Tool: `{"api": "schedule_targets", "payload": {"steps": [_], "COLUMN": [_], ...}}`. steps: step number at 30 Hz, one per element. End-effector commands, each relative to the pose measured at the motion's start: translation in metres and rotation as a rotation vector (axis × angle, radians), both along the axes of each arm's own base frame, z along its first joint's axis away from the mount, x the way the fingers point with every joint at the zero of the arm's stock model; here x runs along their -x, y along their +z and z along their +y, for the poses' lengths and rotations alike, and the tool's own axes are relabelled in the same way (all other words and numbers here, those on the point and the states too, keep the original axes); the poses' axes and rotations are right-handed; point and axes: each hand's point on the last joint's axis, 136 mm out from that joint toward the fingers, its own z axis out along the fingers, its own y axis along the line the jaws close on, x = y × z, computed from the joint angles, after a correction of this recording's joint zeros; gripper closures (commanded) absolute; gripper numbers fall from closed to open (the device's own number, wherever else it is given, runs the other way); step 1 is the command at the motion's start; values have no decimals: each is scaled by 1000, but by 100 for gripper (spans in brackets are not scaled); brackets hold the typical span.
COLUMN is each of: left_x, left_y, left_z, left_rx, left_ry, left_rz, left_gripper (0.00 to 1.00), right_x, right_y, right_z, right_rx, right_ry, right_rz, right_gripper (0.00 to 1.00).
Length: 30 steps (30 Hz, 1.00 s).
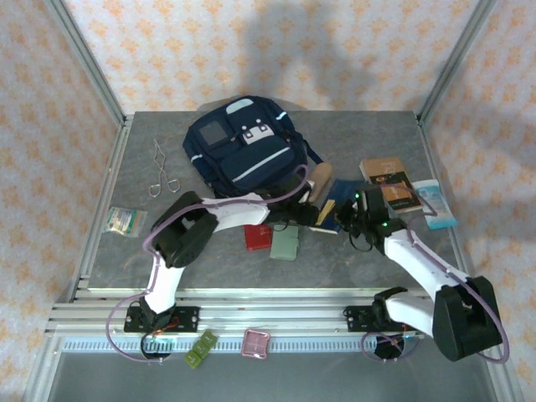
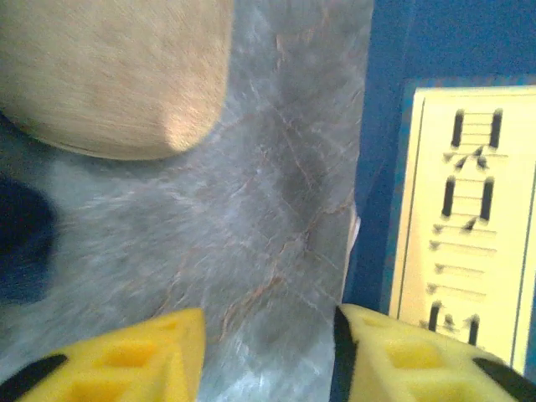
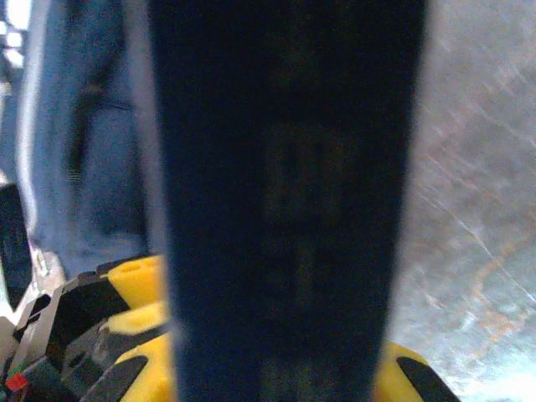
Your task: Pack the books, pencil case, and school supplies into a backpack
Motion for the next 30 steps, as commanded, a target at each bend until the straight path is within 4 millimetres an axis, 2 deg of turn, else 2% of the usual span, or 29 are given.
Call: {"api": "schedule_targets", "payload": {"steps": [1,4,8,11,14,18,21,26,30], "left_x": [-28,-35,-41,-38,-29,-10,2,21,26], "left_y": [95,139,177,193,203,211,218,236,246], "left_z": [22,47,86,104,107,97,97,97,108], "left_rx": [176,269,399,487,562,663,728,837,875], "left_ry": [114,156,191,174,113,11,-25,-83,-76], "left_rz": [-146,-205,-247,-246,-239,-213,-239,-271,-314], "left_gripper": [47,39,32,30,29,29,26,26,28], "right_x": [-11,-15,-13,-5,5,15,23,28,10], "right_y": [47,83,135,163,183,191,193,200,192], "right_z": [10,27,51,68,85,103,116,123,116], "right_rx": [40,2,-75,-146,-229,-283,-320,-350,-285], "right_ry": [126,234,380,494,610,715,785,824,726], "right_rz": [-144,-252,-414,-496,-535,-542,-539,-560,-533], "right_gripper": [100,100,100,100,100,100,100,100,100]}}
